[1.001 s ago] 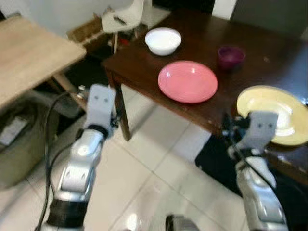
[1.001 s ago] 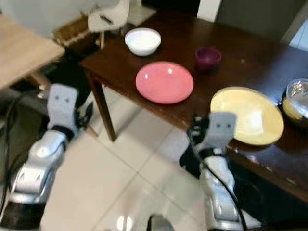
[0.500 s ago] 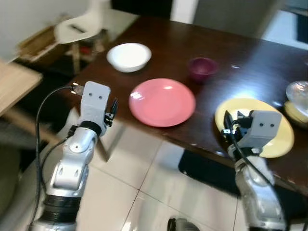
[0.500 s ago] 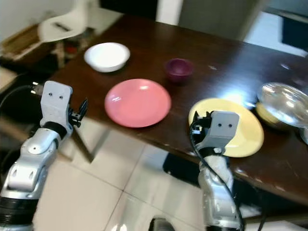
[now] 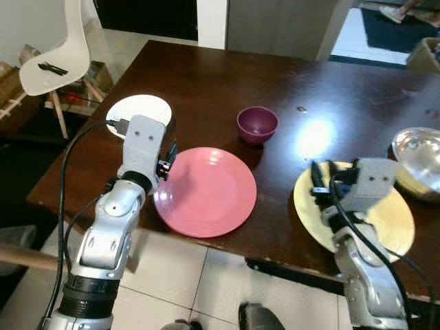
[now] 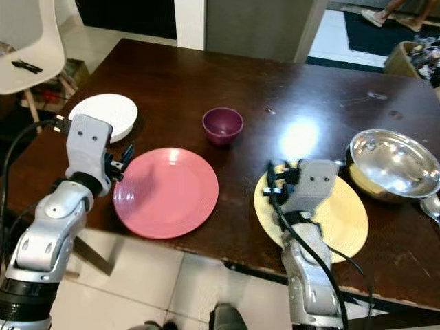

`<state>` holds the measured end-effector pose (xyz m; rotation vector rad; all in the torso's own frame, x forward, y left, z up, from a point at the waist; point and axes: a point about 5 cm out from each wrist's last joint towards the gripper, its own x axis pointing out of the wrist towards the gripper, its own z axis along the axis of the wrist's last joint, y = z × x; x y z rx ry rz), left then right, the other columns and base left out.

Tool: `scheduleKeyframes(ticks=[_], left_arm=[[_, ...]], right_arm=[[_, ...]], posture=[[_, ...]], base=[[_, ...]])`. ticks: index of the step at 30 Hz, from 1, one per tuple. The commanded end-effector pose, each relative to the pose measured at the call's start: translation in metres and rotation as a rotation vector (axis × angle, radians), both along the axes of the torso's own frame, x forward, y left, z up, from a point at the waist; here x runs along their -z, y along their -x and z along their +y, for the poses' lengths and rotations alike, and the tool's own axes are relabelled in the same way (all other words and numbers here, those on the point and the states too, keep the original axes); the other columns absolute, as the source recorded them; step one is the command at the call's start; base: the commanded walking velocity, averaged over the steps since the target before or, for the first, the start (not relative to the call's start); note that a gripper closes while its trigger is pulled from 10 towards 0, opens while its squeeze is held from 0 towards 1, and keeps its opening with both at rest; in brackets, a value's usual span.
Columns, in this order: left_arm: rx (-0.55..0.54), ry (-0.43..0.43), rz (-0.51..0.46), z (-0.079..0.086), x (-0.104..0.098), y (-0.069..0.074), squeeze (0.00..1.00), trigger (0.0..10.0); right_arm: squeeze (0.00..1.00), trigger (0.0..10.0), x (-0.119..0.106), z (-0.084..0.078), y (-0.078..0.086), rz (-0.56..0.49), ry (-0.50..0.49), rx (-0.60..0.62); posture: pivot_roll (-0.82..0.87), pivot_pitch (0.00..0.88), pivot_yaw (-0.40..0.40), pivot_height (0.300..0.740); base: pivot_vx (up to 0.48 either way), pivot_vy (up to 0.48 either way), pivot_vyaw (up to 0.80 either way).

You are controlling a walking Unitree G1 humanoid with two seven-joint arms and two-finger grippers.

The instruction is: Setting the table

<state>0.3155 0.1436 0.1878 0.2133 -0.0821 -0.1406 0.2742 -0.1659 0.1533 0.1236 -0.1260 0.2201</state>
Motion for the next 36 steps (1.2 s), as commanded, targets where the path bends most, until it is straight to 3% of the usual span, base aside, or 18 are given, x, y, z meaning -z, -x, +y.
scheduleKeyframes(ticks=[1,5,9,11,16,20,23,28,33,36], left_arm=[[-0.024,-0.007,0.020,0.007,0.006,0.003,0.00,10.0],[-0.003,-0.003,0.028,0.011,0.007,0.005,0.00,10.0],[0.120,0.081,0.095,0.011,0.014,0.006,0.00,10.0],[0.249,0.166,0.144,0.004,0.022,0.000,0.00,10.0],[0.330,0.155,0.171,-0.003,0.030,-0.011,0.00,10.0],[0.320,0.151,0.219,-0.003,0.040,-0.026,0.00,10.0],[0.282,0.202,0.288,0.005,0.055,-0.032,0.00,10.0],[0.255,0.288,0.365,0.020,0.077,-0.024,0.00,10.0],[0.244,0.324,0.394,0.025,0.089,-0.019,0.00,10.0],[0.223,0.358,0.437,0.030,0.106,-0.012,0.00,10.0]], right_arm=[[0.00,10.0,0.000,0.013,0.008,0.010,-0.030,-0.128],[0.00,10.0,0.000,0.023,0.013,0.029,-0.044,-0.225],[0.00,10.0,0.005,0.024,0.012,0.048,-0.001,-0.246],[0.00,10.0,0.005,0.018,0.006,0.051,0.025,-0.223],[0.00,10.0,0.005,0.017,0.001,0.062,-0.002,-0.247],[0.00,10.0,0.009,0.024,-0.004,0.087,-0.074,-0.323],[0.00,10.0,0.011,0.032,-0.010,0.100,-0.109,-0.374],[0.00,10.0,0.008,0.037,-0.012,0.095,-0.127,-0.414],[0.00,10.0,0.005,0.039,-0.013,0.090,-0.132,-0.438],[0.00,10.0,0.002,0.043,-0.013,0.084,-0.150,-0.484]], posture=[[-0.11,0.074,0.089,0.740],[-0.10,0.076,0.086,0.740],[-0.10,0.077,0.084,0.740],[-0.10,0.081,0.081,0.740],[-0.11,0.088,0.084,0.740],[-0.11,0.095,0.096,0.740],[-0.12,0.105,0.099,0.740],[-0.12,0.116,0.089,0.740],[-0.12,0.121,0.084,0.740],[-0.13,0.126,0.080,0.740]], base=[[0.000,0.000,0.00],[0.000,0.000,0.00],[0.000,0.000,0.00],[0.000,0.000,0.00],[0.000,0.000,0.00],[0.000,0.000,0.00],[0.000,0.000,0.00],[0.000,0.000,0.00],[0.000,0.000,0.00],[0.000,0.000,0.00]])
